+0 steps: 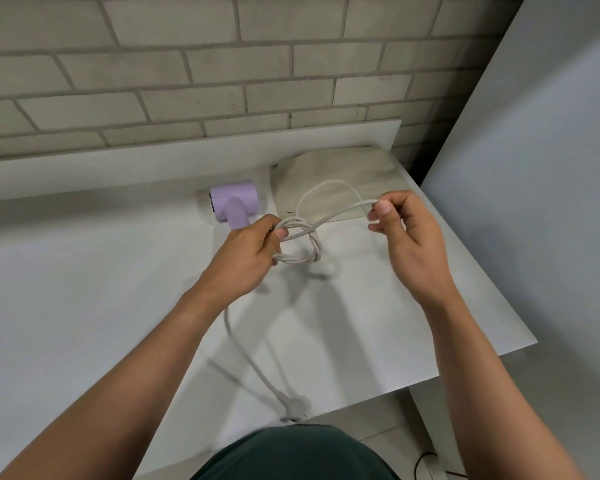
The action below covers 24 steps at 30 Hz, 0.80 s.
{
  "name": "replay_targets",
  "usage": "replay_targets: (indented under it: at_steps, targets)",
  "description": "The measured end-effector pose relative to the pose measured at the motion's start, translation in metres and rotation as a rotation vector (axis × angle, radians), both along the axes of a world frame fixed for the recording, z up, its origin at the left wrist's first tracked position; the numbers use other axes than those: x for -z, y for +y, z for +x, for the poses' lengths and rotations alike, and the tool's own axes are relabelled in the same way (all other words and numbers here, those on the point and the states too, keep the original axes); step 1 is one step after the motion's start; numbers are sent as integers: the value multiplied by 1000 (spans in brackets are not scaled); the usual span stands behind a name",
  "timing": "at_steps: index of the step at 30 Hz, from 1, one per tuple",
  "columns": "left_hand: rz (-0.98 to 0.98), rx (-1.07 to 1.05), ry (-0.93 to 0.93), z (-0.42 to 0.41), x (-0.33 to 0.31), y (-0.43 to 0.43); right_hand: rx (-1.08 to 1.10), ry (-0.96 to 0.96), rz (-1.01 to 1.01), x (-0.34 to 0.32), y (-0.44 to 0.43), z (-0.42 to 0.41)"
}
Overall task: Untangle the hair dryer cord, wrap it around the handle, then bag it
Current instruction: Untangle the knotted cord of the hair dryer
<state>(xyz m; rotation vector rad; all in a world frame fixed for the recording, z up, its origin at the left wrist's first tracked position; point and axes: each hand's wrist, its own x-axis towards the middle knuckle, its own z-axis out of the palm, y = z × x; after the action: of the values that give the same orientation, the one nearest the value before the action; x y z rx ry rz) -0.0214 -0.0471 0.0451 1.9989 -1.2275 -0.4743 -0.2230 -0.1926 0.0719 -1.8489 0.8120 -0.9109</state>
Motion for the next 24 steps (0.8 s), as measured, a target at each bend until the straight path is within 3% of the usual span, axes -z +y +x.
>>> replay_targets:
  at_steps: [4, 7, 12, 14, 19, 24]
  targets:
    - [19, -4, -89, 0, 4, 0, 75, 310, -29, 11, -9, -3]
    - [49, -1, -130, -2, 10, -2, 92, 562, -391, 19, -2, 1]
    - [69, -16, -186, -2, 15, -4, -52, 614, -827, 15, 30, 17]
    - [76, -21, -192, -1, 14, -4, -42, 753, -841, 17, 33, 23]
    - [80, -28, -243, -1, 12, -4, -46, 1178, -649, 16, 29, 19]
    - [65, -8, -177, -6, 12, -8, -207, 813, -636, 15, 41, 34]
